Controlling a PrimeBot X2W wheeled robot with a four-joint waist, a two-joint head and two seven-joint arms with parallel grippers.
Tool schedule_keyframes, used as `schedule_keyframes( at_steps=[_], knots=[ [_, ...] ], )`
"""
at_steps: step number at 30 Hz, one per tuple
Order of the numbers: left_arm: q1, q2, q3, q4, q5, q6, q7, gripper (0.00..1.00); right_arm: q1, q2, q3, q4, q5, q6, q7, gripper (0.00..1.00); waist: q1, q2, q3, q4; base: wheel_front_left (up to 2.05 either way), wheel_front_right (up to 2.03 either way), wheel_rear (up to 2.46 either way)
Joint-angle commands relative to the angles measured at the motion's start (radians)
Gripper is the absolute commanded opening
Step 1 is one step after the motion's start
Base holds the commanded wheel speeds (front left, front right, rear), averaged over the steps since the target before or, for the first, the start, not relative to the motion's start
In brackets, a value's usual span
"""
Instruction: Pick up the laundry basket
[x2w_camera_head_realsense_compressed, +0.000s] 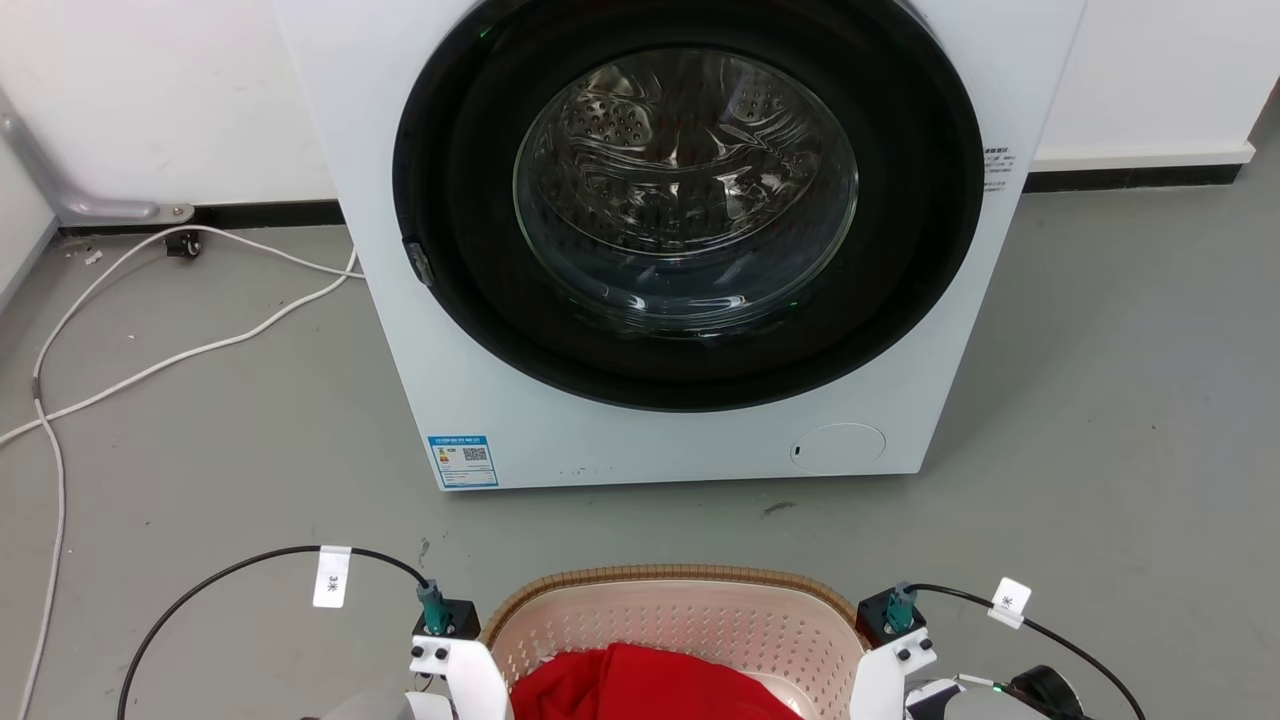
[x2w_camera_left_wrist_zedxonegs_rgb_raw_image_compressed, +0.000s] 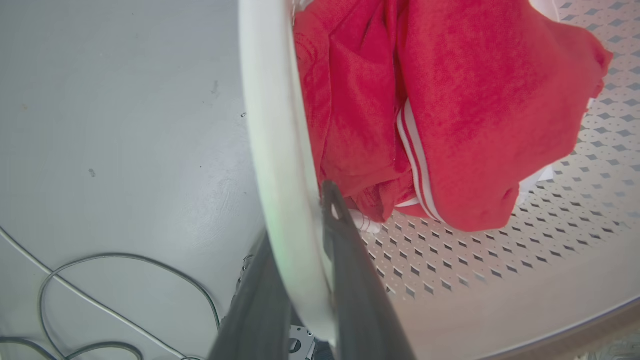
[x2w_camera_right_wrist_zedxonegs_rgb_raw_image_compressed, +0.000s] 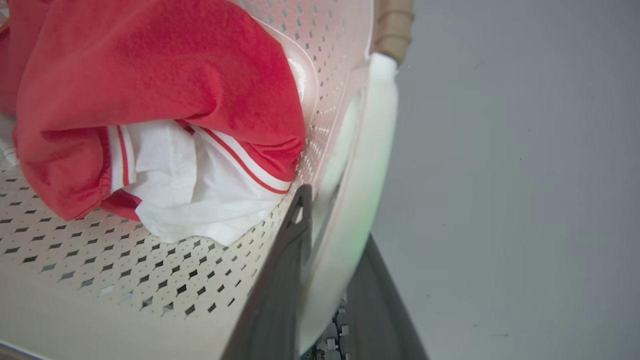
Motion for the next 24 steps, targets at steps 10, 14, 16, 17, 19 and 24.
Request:
schedule_keyframes(
  at_steps=[10,14,16,17,19,24],
  knots=[
    [-0.027,-0.007,-0.022,-0.001,-0.023,-0.008,-0.008,0.0,-0.02,-0.006,0.059,0.004,0.052,0.004,0.002,0.0,0.0001,-0.0001,-0.003,0.0,0.0,0.0,0.0],
    [-0.034,-0.006,-0.03,0.0,-0.03,-0.008,-0.006,0.0,-0.021,-0.005,0.074,0.006,0.073,0.004,0.006,0.0,0.0001,-0.0001,-0.003,-0.001,0.0,0.0,0.0],
    [-0.035,-0.005,-0.033,0.0,-0.033,-0.009,-0.008,0.0,-0.021,-0.005,0.083,0.006,0.082,0.004,0.009,0.0,0.0001,-0.0001,-0.004,-0.001,0.0,0.0,0.0],
    [-0.035,-0.005,-0.035,0.001,-0.033,-0.008,-0.008,0.0,-0.021,-0.004,0.087,0.007,0.086,0.004,0.01,0.0,0.0001,-0.0001,-0.004,-0.002,0.0,0.0,0.0],
    [-0.037,-0.003,-0.039,0.001,-0.037,-0.008,-0.01,0.0,-0.021,-0.004,0.095,0.007,0.095,0.004,0.011,0.0,0.0001,-0.0001,-0.004,-0.003,0.0,0.0,0.0],
    [-0.045,-0.001,-0.048,0.001,-0.043,-0.008,-0.017,0.0,-0.024,-0.004,0.113,0.009,0.115,0.004,0.013,0.0,0.0001,-0.0001,-0.002,-0.005,0.0,0.0,0.0]
  ],
)
